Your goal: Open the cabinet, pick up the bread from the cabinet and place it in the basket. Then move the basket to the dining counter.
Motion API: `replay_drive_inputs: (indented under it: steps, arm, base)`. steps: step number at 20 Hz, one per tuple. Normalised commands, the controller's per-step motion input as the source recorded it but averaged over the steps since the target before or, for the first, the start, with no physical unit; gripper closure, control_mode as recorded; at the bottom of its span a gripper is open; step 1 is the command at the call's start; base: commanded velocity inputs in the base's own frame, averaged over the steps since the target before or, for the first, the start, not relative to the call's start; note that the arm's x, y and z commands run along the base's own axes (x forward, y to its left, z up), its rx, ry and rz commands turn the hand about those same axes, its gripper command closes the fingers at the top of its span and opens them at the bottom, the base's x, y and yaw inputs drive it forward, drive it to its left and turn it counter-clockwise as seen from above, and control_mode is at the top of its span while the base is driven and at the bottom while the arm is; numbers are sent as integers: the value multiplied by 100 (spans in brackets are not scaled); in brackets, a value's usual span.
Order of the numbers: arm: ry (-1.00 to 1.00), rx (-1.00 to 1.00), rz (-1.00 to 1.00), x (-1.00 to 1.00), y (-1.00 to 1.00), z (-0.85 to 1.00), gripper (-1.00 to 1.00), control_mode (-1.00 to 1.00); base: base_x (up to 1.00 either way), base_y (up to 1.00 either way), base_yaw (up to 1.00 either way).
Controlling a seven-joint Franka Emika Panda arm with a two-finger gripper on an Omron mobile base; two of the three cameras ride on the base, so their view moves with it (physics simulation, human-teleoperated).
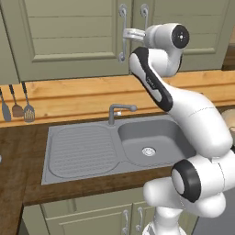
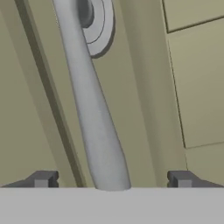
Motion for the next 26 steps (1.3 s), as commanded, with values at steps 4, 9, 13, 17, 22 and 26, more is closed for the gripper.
replay_drive_inputs:
  steps: [4,9,13,17,22,26]
  arm:
    - [0,3,0,7,-29,2,100,-100]
    - [0,5,0,-49,-94,11,100,-100]
    - [-1,5,0,-96,-100,10,100,-100]
    - [0,7,0,-100,-100,28,100,-100]
    - [13,4,0,-100,-100,53,100,-100]
    - [5,2,0,-100,-100,29,100,-100]
  base:
    - [0,0,0]
    - [0,0,0]
    - [0,0,0]
    - [0,0,0]
    - [0,0,0]
    - [0,0,0]
